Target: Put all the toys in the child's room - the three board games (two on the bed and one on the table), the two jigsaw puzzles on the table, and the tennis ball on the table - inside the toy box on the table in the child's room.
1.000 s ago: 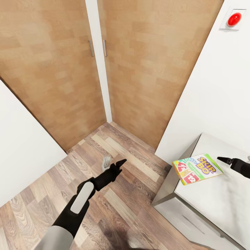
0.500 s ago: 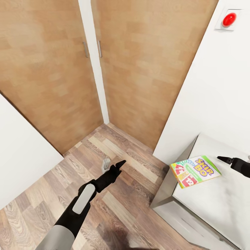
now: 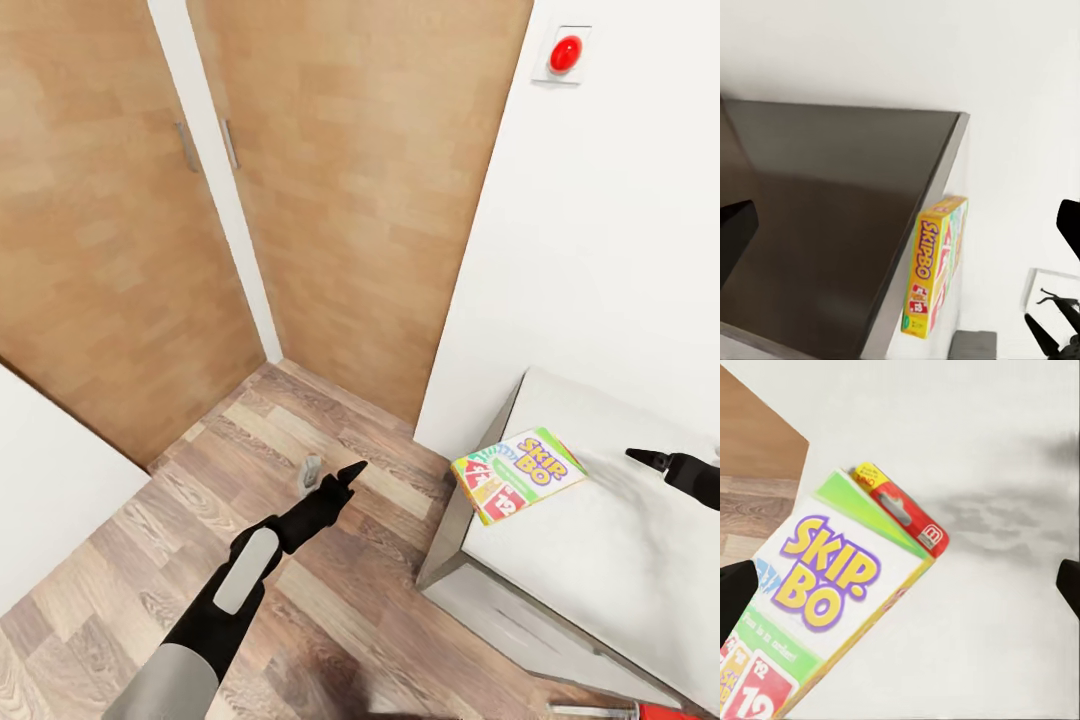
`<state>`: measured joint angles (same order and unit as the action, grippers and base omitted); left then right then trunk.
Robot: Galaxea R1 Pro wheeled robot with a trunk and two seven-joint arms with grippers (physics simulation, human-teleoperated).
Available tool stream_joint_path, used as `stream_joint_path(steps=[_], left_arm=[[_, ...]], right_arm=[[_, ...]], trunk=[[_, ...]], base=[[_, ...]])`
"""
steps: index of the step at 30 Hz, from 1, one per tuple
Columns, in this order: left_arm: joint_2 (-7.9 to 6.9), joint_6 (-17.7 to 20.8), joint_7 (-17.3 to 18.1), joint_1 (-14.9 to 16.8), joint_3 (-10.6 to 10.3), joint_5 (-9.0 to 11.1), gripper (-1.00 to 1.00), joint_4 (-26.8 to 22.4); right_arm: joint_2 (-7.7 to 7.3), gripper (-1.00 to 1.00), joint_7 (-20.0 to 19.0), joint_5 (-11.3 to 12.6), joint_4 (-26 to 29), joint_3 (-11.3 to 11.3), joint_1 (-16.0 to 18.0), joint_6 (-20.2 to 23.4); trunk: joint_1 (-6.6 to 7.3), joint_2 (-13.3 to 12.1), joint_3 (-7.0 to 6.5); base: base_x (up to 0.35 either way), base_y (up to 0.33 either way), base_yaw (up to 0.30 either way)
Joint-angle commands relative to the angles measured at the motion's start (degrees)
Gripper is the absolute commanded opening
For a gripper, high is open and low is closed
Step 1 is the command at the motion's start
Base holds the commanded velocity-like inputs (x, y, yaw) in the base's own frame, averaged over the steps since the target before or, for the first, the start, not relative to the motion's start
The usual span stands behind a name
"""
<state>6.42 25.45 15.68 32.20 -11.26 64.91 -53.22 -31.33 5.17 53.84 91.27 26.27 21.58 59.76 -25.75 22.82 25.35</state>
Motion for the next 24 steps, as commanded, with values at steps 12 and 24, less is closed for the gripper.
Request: stream_joint_path(steps=[12,24], left_arm=[[0.3,-0.6,0.1,0.1,-0.3,0.5,1.0,0.1],[0.19,-0.7,2.8,0.1,-0.3,0.5,1.0,0.2]], right_arm=[[0.03,1.0,0.5,0.6,0.1,0.0,0.0,0.2],[0.09,1.0,0.5,0.6,0.3,0.0,0.0,0.2]], trunk=[[-0.03,0.1,0.08],[-0.03,0.1,0.08]], base=[[0.001,0.0,-0.271],[0.0,0.0,-0.093]])
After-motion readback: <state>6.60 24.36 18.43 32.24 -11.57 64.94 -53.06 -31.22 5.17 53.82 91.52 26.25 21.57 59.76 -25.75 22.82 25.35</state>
